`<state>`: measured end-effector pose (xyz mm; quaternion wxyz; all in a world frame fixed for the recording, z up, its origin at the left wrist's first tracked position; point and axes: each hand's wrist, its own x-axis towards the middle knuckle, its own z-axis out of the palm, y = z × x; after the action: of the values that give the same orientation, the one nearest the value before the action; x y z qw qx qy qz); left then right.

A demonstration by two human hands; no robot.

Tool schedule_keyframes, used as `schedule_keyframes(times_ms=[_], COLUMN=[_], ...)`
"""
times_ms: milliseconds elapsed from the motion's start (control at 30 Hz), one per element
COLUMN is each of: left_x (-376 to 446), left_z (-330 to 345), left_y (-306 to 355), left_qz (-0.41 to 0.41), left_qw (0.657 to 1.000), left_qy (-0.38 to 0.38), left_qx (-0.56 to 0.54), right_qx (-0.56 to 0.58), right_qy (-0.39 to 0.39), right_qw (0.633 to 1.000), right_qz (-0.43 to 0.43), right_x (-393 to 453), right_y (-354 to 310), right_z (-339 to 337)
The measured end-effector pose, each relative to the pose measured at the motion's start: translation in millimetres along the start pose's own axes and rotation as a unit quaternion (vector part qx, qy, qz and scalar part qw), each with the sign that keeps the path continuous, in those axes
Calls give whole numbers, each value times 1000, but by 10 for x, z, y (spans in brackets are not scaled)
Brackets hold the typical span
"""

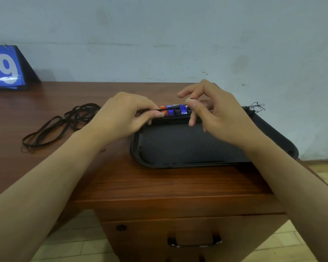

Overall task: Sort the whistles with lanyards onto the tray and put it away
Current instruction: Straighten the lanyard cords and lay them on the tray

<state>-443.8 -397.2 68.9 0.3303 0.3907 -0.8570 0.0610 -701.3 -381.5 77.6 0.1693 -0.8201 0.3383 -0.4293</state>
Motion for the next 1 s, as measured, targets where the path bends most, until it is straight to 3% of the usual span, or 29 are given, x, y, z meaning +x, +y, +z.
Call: schedule_keyframes(times_ms=[100, 200, 400, 533, 667, 800, 1000], left_x=[-2, -22, -55, -64, -66, -77, -109], left_z=[-1, -16, -50, -47, -62, -102, -135], left_y=[-49, -111, -178, -192, -175, -231, -357], left_qz=[-8, -26, -40, -40, -41, -59, -89], left_qw=[1000, 999, 999, 999, 999, 998, 995], left_qy=[3, 21, 21, 24, 23, 24, 34], left_qx=[9, 9, 7, 6, 3, 9, 16], right_qx=[176, 206, -4, -170, -217, -252, -308], right_qy=[-22, 2, 94, 9, -56, -3, 87], right_qw=[984, 976, 986, 981, 974, 967, 941], right_qz=[33, 66, 134, 88, 45, 29, 104], right_x=[16, 39, 65, 5, -7, 21, -11], right_y=[-65, -20, 213, 271, 244, 316, 396], right_z=[-68, -75, -64, -109, -121, -176, -319])
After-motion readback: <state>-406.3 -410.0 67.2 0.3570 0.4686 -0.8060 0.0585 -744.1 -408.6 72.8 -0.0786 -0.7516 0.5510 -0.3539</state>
